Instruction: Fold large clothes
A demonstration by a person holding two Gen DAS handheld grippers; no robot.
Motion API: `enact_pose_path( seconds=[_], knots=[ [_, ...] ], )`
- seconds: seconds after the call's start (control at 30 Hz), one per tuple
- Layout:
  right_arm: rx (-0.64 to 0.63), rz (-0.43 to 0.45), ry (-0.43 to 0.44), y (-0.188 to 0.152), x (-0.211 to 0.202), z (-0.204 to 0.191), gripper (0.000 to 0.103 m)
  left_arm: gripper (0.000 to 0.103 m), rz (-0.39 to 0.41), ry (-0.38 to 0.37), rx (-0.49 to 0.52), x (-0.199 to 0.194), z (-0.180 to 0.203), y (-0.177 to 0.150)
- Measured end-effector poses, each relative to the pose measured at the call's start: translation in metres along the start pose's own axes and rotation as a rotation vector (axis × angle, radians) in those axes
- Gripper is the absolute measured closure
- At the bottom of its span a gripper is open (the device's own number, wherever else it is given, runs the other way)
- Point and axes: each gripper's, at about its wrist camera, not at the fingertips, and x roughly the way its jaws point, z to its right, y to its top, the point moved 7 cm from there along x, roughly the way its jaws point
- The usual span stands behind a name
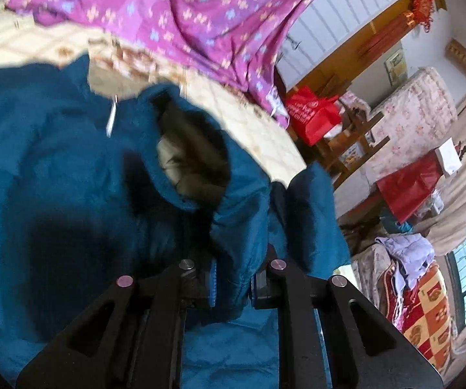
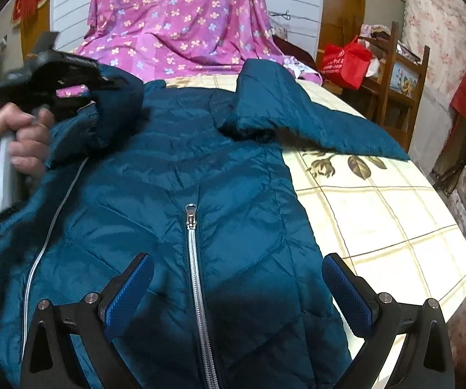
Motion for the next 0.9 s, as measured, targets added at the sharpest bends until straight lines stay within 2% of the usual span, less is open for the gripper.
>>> enact_pose_path(
  seconds=[0.03,0.1,0.23,0.33,0.37,0.4,0.5,0.6,0.73,0.83,0.9],
  knots=[
    [0.002,-0.001,0.003,0.000,0.000,0.000,0.000,0.083,-0.009,0.002,-0.007,0.005,-0.003,-0.004],
    [0.007,0.000,0.008,0.000,-0.001,0.001,0.000,0.064,-0.047,0.014,-0.016,0.017,-0.005,-0.014],
    [0.010,-0.002,0.017,0.001,0.001,-0.001,0.000,0.060,-0.073,0.025,0.019,0.018,-0.002,-0.024],
    [0.005,0.003,0.020,0.003,0.001,-0.005,0.000,0.040,-0.081,-0.003,0.017,0.006,0.005,-0.027],
    [0.003,0.006,0.018,0.003,0.001,-0.006,0.000,0.029,-0.080,-0.014,0.011,-0.001,0.007,-0.028],
    [0.001,0.009,0.016,0.004,0.000,-0.006,0.000,0.025,-0.075,-0.024,0.005,-0.009,0.009,-0.030],
    [0.000,0.009,0.001,0.003,0.001,-0.007,0.000,0.025,-0.063,-0.032,-0.005,-0.033,0.008,-0.034],
    [0.013,0.006,-0.006,0.003,0.002,-0.005,0.000,0.025,-0.035,0.009,-0.014,-0.053,-0.008,-0.034],
    [0.045,0.028,0.004,0.004,-0.003,-0.004,0.000,0.025,0.042,0.117,-0.039,-0.097,-0.058,-0.018],
    [0.028,0.074,-0.016,0.012,-0.011,-0.006,0.000,0.025,0.105,0.228,-0.046,-0.127,-0.102,-0.007],
    [0.036,0.114,-0.026,0.027,-0.017,-0.009,0.000,0.025,0.165,0.328,-0.063,-0.151,-0.135,0.000]
  ],
)
